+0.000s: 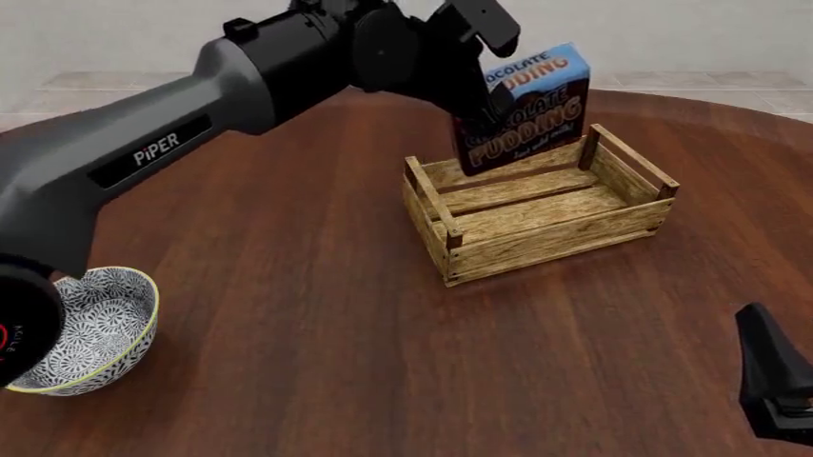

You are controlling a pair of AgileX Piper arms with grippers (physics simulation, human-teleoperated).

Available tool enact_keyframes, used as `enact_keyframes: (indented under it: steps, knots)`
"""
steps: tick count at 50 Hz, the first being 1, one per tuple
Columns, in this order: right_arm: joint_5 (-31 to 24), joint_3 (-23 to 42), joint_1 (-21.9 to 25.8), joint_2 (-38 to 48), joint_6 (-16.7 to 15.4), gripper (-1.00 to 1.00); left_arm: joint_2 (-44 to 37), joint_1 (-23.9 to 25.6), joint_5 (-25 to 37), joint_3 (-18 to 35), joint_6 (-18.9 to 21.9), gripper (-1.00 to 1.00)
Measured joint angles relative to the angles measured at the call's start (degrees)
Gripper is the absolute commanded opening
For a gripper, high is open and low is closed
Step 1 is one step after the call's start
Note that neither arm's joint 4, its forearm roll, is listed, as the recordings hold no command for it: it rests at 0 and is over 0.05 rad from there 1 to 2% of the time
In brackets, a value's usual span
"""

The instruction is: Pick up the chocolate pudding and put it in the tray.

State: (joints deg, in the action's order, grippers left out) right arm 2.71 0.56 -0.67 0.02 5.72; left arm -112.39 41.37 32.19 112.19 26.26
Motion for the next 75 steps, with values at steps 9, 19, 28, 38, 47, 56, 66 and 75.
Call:
enact_keyframes:
  steps: [9,19,28,38,47,56,66,75]
  knots:
    - [0.1,0.1,-0.2,0.0,0.3,1.00,-3.4,-0.6,1.0,4.2,0.4,-1.00]
    - [0.2,0.2,-0.2,0.0,0.4,1.00,-6.7,-0.9,2.7,8.6,-0.2,-1.00]
    - [0.3,0.1,-0.3,0.0,0.4,1.00,-9.0,-0.6,4.5,12.2,-2.1,-1.00]
    - [0.2,0.2,-0.3,0.0,0.4,1.00,-10.8,0.2,5.9,13.2,-3.7,-1.00]
    - [0.2,0.2,-0.3,0.0,0.3,1.00,-11.8,0.7,6.5,12.1,-4.1,-1.00]
    - [0.1,0.2,-0.3,0.0,0.3,1.00,-12.5,0.8,6.6,10.7,-4.1,-1.00]
    - [0.0,0.3,-0.3,0.0,0.2,1.00,-13.4,0.5,6.4,10.4,-4.4,-1.00]
    - [0.2,0.1,-0.3,0.0,0.3,1.00,-14.0,0.6,5.8,9.7,-4.8,-1.00]
